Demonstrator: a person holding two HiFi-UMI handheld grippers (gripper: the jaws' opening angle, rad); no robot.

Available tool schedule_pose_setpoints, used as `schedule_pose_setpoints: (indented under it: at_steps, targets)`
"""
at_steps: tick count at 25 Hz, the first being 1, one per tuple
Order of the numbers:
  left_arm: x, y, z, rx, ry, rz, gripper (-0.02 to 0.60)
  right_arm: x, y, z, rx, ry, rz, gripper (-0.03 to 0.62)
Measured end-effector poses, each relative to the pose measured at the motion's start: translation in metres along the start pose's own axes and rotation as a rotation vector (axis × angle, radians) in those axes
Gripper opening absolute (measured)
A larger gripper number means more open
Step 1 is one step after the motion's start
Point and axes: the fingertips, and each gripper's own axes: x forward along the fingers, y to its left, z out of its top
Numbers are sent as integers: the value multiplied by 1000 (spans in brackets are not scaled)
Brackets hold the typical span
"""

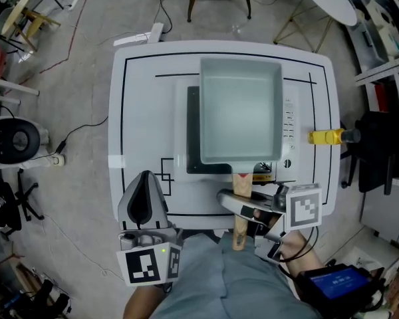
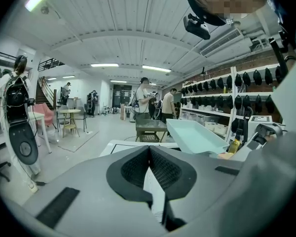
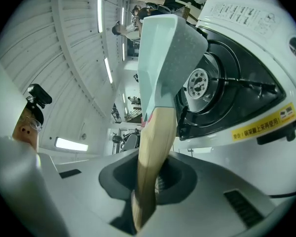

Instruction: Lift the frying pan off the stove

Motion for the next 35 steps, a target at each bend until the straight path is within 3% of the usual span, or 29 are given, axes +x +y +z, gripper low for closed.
schedule_pose_setpoints:
  at_steps: [15, 23, 29, 35]
  targets:
    - [-10, 9, 41, -28, -69, -24, 17, -2, 59, -7, -48, -16, 13, 81]
    - [-25, 6, 49, -27, -94, -71, 17, 3, 87, -21, -71, -60, 71, 81]
    - [-26, 6, 52, -16, -97, -101, 17, 3, 82, -32, -79, -45, 22, 81]
    - [-24, 0, 53, -8, -103, -135, 17, 2, 83, -33, -81, -66, 27, 81]
